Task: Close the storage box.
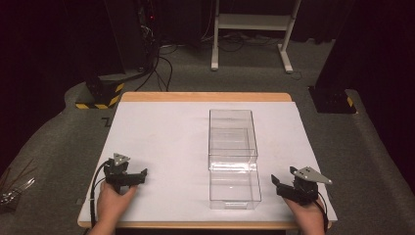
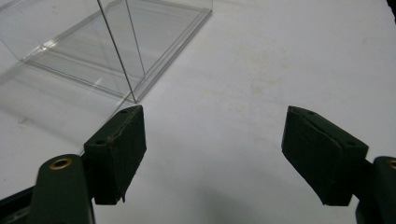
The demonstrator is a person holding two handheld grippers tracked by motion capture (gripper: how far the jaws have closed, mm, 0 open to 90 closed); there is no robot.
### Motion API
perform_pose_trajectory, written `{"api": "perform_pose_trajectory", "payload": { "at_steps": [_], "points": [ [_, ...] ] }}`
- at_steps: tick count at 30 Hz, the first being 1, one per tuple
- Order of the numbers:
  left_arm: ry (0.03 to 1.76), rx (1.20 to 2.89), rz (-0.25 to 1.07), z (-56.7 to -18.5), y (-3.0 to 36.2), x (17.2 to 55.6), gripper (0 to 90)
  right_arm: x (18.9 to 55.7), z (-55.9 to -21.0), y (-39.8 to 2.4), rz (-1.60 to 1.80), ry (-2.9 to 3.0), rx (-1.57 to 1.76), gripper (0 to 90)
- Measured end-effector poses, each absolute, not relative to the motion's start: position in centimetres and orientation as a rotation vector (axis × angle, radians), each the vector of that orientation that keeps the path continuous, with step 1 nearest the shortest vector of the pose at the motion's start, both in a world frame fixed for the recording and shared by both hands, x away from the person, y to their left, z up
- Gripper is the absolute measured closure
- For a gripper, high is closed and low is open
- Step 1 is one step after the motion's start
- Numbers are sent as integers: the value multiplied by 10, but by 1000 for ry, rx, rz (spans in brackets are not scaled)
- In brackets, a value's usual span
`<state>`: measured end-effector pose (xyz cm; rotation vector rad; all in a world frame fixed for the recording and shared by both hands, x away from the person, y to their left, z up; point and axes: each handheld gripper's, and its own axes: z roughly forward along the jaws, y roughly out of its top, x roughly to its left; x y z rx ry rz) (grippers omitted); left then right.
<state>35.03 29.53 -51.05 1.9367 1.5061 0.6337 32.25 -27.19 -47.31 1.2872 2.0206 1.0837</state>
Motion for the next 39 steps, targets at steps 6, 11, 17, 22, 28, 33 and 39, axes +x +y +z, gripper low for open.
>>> {"api": "perform_pose_trajectory", "payload": {
  "at_steps": [6, 11, 17, 22, 28, 33, 39],
  "points": [
    [1506, 1937, 634, -511, 295, 350, 4, 319, -466, -270, 1103, 2013, 1270, 216],
    [1507, 1936, 634, -511, 295, 350, 4, 313, -459, -268, 1124, 2004, 1253, 213],
    [1505, 1939, 637, -510, 295, 350, 4, 305, -451, -264, 1153, 1995, 1227, 213],
    [1506, 1937, 635, -511, 295, 350, 4, 298, -444, -259, 1175, 1995, 1194, 211],
    [1506, 1938, 635, -511, 295, 350, 4, 292, -439, -251, 1194, 2003, 1165, 211],
    [1506, 1937, 635, -511, 295, 350, 4, 288, -435, -246, 1218, 2010, 1147, 209],
    [1506, 1939, 637, -510, 295, 350, 4, 284, -432, -242, 1238, 2012, 1128, 209]
  ]
}}
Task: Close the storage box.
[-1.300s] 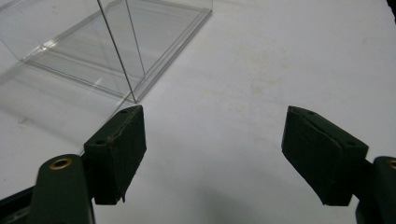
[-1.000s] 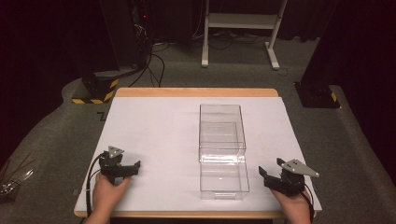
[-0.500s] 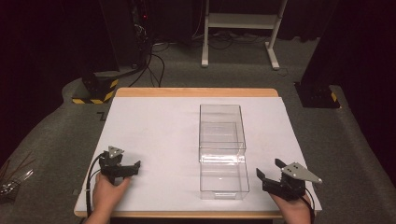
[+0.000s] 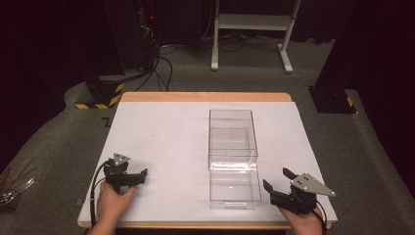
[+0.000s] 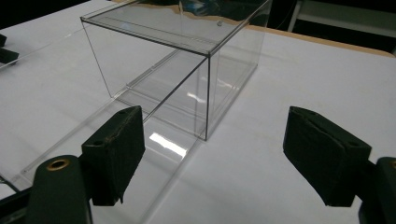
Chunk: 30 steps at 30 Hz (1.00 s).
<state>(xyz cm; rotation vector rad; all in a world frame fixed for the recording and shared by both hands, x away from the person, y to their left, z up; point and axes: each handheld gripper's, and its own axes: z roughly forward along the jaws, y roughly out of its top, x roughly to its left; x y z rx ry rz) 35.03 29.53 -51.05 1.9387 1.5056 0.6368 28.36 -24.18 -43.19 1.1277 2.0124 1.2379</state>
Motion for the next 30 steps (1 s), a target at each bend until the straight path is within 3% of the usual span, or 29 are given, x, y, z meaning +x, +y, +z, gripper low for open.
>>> {"api": "perform_pose_trajectory", "payload": {
  "at_steps": [30],
  "points": [
    [1506, 1937, 634, -510, 295, 350, 4, 259, -431, -225, 1337, 2065, 1075, 208]
  ]
}}
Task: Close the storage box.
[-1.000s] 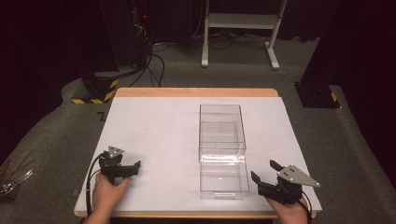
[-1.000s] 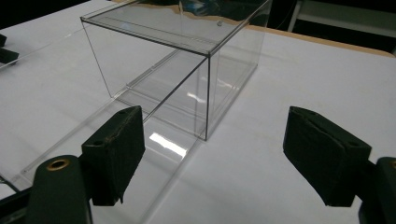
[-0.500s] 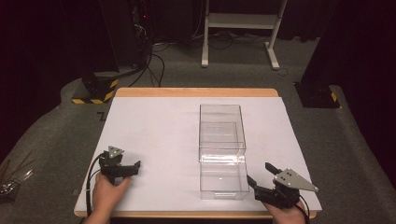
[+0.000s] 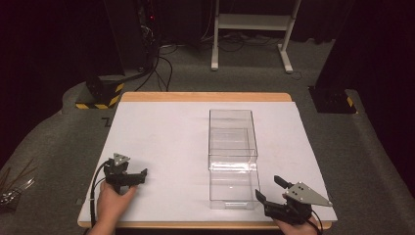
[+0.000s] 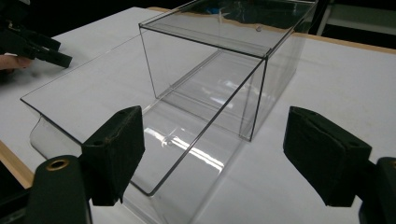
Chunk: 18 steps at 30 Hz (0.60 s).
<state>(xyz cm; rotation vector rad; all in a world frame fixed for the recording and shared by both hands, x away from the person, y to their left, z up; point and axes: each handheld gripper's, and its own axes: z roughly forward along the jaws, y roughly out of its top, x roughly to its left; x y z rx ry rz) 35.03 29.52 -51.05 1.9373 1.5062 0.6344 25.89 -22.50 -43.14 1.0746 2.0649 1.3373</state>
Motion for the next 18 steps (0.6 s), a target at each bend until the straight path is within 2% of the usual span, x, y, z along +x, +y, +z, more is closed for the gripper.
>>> {"api": "perform_pose_trajectory", "payload": {
  "at_steps": [18],
  "points": [
    [1506, 1939, 636, -510, 295, 350, 4, 251, -437, -219, 1355, 2118, 1060, 208]
  ]
}}
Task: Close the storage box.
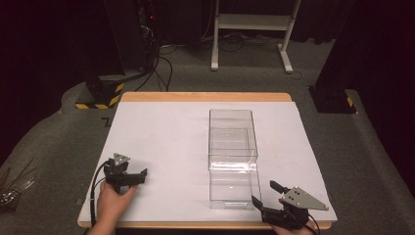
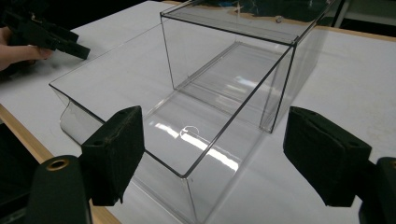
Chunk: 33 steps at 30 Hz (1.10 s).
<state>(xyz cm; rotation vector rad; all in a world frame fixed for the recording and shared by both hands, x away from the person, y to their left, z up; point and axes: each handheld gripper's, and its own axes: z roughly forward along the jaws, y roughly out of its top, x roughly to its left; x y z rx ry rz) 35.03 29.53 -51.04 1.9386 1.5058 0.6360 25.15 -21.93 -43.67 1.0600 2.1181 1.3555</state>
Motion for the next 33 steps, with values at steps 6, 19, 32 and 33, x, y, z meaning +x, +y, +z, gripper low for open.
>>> {"api": "perform_pose_trajectory", "payload": {
  "at_steps": [6, 19, 32, 33],
  "points": [
    [1505, 1939, 636, -510, 295, 350, 4, 253, -441, -218, 1352, 2142, 1058, 206],
    [1506, 1939, 636, -510, 295, 350, 4, 255, -445, -214, 1349, 2146, 1051, 188],
    [1506, 1939, 636, -510, 295, 350, 4, 268, -446, -210, 1344, 2097, 1077, 188],
    [1506, 1939, 636, -510, 295, 350, 4, 269, -447, -209, 1345, 2094, 1084, 188]
  ]
}}
